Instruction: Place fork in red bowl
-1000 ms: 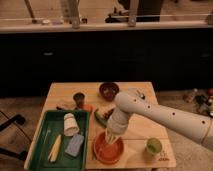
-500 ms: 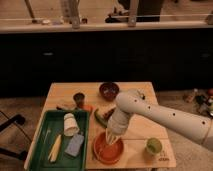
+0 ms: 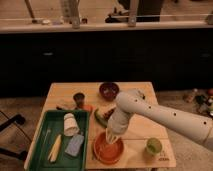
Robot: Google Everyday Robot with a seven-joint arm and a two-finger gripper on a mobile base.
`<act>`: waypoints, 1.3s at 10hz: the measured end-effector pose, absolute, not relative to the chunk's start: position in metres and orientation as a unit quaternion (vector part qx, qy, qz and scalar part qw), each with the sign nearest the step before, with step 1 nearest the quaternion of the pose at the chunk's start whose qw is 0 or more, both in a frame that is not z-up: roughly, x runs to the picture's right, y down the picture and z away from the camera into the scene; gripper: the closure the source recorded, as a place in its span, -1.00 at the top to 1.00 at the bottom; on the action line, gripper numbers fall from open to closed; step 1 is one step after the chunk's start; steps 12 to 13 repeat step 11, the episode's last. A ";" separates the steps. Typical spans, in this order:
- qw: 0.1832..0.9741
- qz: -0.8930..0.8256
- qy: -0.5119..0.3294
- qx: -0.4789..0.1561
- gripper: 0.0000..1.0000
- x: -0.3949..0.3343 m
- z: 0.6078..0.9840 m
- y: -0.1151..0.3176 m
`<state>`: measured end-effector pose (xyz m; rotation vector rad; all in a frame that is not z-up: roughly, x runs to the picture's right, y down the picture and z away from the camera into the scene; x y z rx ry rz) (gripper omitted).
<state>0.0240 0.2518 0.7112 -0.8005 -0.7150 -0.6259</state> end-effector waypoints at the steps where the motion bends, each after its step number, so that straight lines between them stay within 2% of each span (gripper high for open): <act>1: 0.814 -0.294 -0.334 -0.374 -0.06 0.024 0.711 0.252; 2: 0.814 -0.294 -0.334 -0.372 -0.02 0.024 0.711 0.251; 4: 0.816 -0.296 -0.333 -0.368 -0.23 0.024 0.710 0.249; 9: 0.819 -0.299 -0.331 -0.362 -0.43 0.023 0.709 0.247; 13: 0.820 -0.300 -0.329 -0.359 -0.43 0.024 0.708 0.246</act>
